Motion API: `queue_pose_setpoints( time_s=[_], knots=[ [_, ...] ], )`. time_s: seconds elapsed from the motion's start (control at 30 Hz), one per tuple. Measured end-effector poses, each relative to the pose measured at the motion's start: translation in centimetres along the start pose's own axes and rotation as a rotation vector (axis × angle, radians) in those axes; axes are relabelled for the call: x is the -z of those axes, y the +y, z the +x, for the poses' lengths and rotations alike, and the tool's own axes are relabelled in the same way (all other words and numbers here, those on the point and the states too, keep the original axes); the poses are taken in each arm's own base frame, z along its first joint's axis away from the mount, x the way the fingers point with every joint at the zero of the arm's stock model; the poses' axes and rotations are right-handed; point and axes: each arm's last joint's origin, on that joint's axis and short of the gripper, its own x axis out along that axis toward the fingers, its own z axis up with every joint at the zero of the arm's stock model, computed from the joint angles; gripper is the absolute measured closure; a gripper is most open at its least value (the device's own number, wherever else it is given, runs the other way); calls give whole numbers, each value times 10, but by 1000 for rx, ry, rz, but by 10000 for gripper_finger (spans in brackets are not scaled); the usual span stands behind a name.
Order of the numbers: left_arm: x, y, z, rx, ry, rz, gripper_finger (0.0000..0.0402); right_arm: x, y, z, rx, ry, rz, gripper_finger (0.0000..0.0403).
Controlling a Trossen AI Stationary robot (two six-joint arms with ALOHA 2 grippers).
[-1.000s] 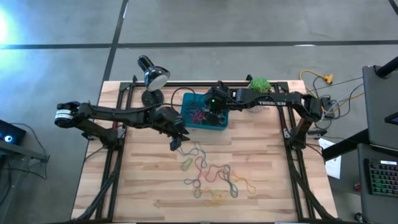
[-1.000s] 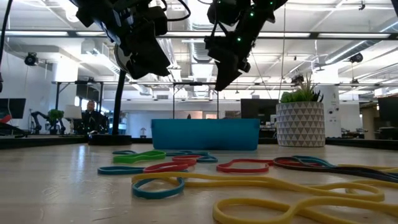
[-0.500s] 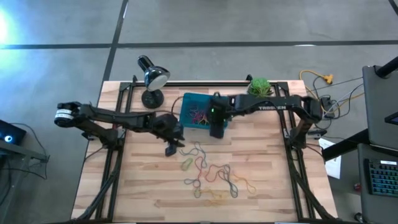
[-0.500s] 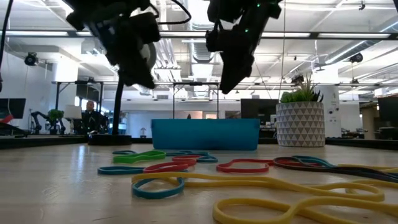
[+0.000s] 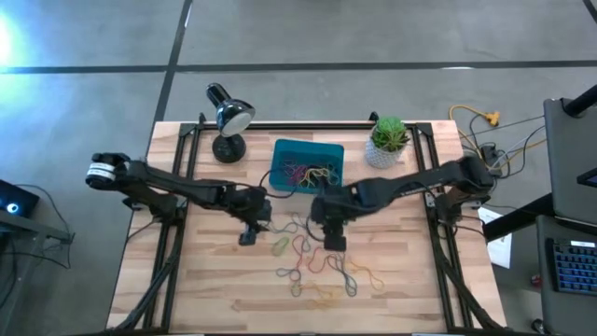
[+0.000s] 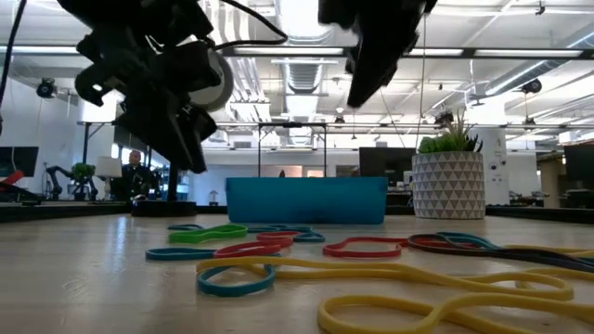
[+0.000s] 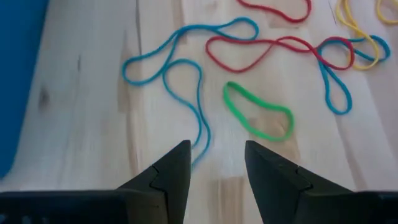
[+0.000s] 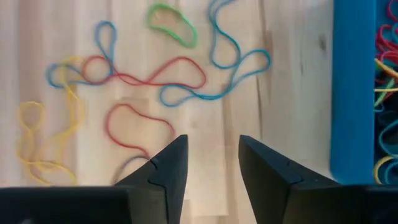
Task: Pick and place rubber bands into bin
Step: Put the blue rubber band into the blue bin
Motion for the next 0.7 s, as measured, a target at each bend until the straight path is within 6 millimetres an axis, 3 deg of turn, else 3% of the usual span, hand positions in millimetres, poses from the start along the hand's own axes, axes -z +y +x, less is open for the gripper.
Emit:
queue_pose_setpoints(
  time_s=[0.33,0.53,0.7],
  knots=[
    [-1,4,40,1,102,134,265,27,45,-62,111,-219,74,288],
    [4,6,53,1,148,155,265,53,58,-97,146,-367,188,294],
    [8,7,63,7,184,160,265,70,62,-112,154,-446,260,299]
  ],
)
